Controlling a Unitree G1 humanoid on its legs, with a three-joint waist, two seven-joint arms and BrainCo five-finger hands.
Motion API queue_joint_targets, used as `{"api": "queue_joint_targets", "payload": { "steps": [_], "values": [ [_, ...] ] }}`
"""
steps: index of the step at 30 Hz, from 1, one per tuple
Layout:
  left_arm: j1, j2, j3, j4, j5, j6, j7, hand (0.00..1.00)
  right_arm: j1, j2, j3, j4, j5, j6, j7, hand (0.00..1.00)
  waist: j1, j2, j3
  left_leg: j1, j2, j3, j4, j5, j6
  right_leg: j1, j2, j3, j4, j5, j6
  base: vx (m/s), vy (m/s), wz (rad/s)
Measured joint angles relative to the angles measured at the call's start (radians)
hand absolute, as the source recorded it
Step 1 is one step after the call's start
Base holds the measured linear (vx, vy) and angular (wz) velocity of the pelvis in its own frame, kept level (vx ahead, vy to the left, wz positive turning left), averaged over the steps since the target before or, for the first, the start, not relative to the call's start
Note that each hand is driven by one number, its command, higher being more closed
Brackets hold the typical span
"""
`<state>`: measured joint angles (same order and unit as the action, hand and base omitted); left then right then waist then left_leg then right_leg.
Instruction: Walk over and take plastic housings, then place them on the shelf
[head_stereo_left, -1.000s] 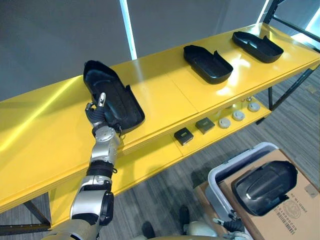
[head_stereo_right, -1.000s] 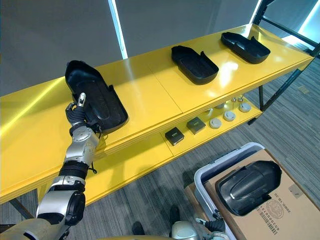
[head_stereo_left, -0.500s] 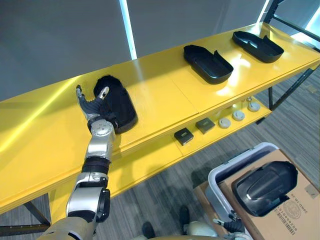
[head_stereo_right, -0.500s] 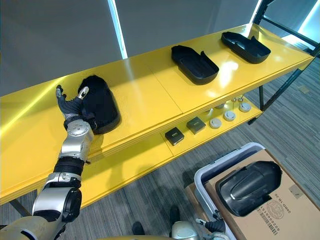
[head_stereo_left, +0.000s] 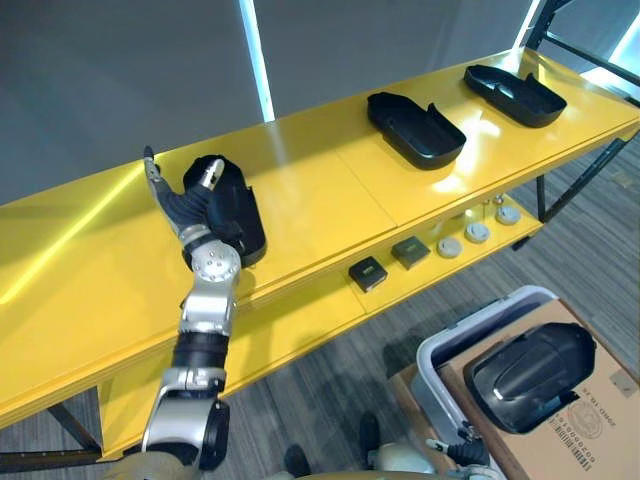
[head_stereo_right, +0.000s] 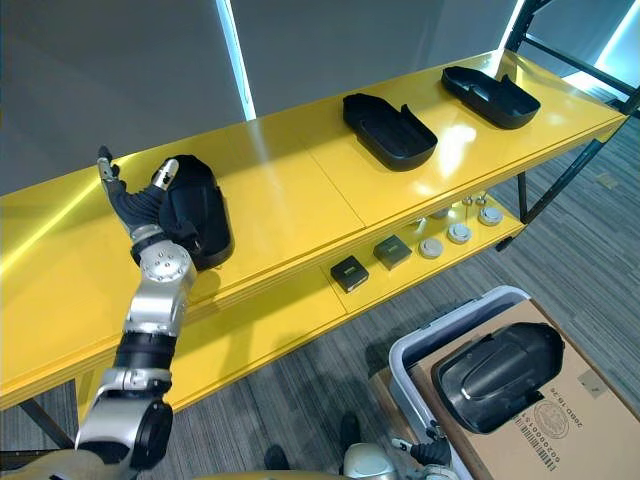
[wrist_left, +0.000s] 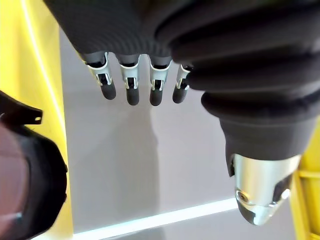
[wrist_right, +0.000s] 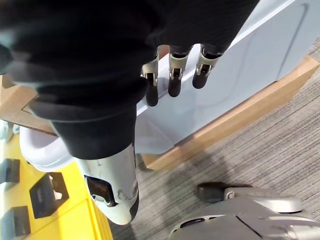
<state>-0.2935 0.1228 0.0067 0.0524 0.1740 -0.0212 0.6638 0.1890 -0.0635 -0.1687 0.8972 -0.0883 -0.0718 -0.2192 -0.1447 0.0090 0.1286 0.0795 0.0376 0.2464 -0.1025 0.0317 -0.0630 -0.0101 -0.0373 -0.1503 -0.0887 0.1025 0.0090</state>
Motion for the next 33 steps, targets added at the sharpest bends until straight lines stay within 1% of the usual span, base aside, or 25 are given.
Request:
{"api": "queue_joint_targets", "payload": {
  "steps": [1, 2, 4, 5, 7, 8, 10, 14, 21, 27, 33],
  "values": [
    [0.060, -0.007, -0.017, -0.028, 0.030, -0.006, -0.026, 1.00, 0.001, 0.001, -0.001, 0.004, 0.000, 0.000, 0.000, 0.00, 0.002, 0.000, 0.000, 0.005, 0.000, -0.003, 0.000, 0.000, 0.000, 0.007, 0.000, -0.004, -0.002, 0.000, 0.000, -0.02, -0.004, 0.05],
    [0.089, -0.008, -0.025, -0.041, 0.042, -0.009, -0.037, 1.00, 0.002, 0.001, -0.002, 0.005, 0.001, 0.000, 0.000, 0.00, 0.004, 0.000, 0.000, 0.006, 0.001, -0.003, 0.000, 0.000, 0.000, 0.008, 0.000, -0.006, -0.002, 0.000, 0.000, -0.02, -0.003, 0.04],
    [0.185, -0.020, -0.055, -0.070, 0.081, -0.021, -0.077, 1.00, 0.007, 0.003, -0.019, 0.012, 0.001, -0.002, 0.000, 0.00, 0.026, 0.000, -0.001, 0.004, 0.001, -0.005, 0.000, 0.000, 0.000, 0.007, 0.000, -0.008, -0.002, -0.001, 0.002, -0.04, -0.003, 0.02],
    [0.209, -0.022, -0.058, -0.074, 0.088, -0.026, -0.089, 1.00, 0.006, 0.004, -0.019, 0.019, 0.002, -0.002, 0.000, 0.00, 0.027, -0.001, -0.001, 0.004, 0.001, -0.006, 0.000, 0.000, 0.000, 0.008, 0.000, -0.009, -0.002, -0.002, 0.004, -0.05, -0.003, 0.06],
    [0.299, -0.022, -0.072, -0.078, 0.134, -0.032, -0.137, 1.00, 0.007, 0.005, -0.019, 0.022, 0.002, -0.006, 0.001, 0.00, 0.037, -0.002, -0.002, 0.003, 0.001, -0.010, 0.000, 0.000, 0.000, 0.009, -0.001, -0.010, -0.002, -0.007, 0.010, -0.04, -0.001, 0.05],
    [0.328, -0.022, -0.084, -0.078, 0.152, -0.033, -0.160, 1.00, 0.011, 0.004, -0.020, 0.022, 0.002, -0.008, 0.001, 0.00, 0.049, -0.002, -0.003, 0.003, 0.000, -0.010, 0.000, -0.001, -0.001, 0.008, -0.002, -0.011, -0.002, -0.007, 0.010, -0.04, 0.002, 0.02],
    [0.363, -0.022, -0.084, -0.075, 0.160, -0.034, -0.186, 1.00, 0.013, 0.004, -0.020, 0.026, 0.002, -0.008, 0.002, 0.00, 0.051, -0.006, -0.005, 0.001, 0.000, -0.016, 0.000, -0.001, -0.002, 0.009, -0.002, -0.015, -0.002, -0.007, 0.011, -0.03, 0.001, 0.08],
    [0.373, -0.021, -0.081, -0.010, 0.192, -0.034, -0.225, 1.00, 0.012, 0.006, -0.019, 0.035, 0.001, -0.003, 0.006, 0.00, 0.052, -0.013, -0.012, -0.001, -0.002, -0.024, -0.001, -0.001, -0.002, 0.012, -0.005, -0.023, -0.004, -0.007, 0.012, -0.03, 0.003, 0.06],
    [0.359, -0.021, -0.080, 0.060, 0.195, -0.034, -0.243, 1.00, 0.007, 0.008, -0.019, 0.043, 0.001, 0.003, 0.005, 0.00, 0.051, -0.018, -0.020, -0.011, -0.003, -0.027, 0.000, -0.001, -0.001, 0.006, -0.006, -0.025, -0.010, -0.006, 0.016, 0.00, 0.000, 0.00],
    [0.330, -0.021, -0.082, 0.111, 0.214, -0.041, -0.247, 1.00, 0.012, 0.004, -0.019, 0.043, 0.001, 0.003, 0.005, 0.00, 0.050, -0.011, -0.033, -0.012, -0.003, -0.025, 0.000, -0.001, -0.002, 0.004, -0.006, -0.023, -0.013, -0.005, 0.016, -0.02, 0.001, -0.01],
    [0.239, -0.006, -0.070, 0.154, 0.224, -0.020, -0.247, 1.00, -0.005, -0.002, -0.019, 0.042, 0.000, 0.003, 0.007, 0.00, 0.049, -0.009, -0.037, -0.020, -0.002, -0.002, -0.001, -0.004, -0.002, -0.013, -0.005, -0.004, -0.014, -0.005, 0.016, -0.02, 0.002, -0.10]
  ]
}}
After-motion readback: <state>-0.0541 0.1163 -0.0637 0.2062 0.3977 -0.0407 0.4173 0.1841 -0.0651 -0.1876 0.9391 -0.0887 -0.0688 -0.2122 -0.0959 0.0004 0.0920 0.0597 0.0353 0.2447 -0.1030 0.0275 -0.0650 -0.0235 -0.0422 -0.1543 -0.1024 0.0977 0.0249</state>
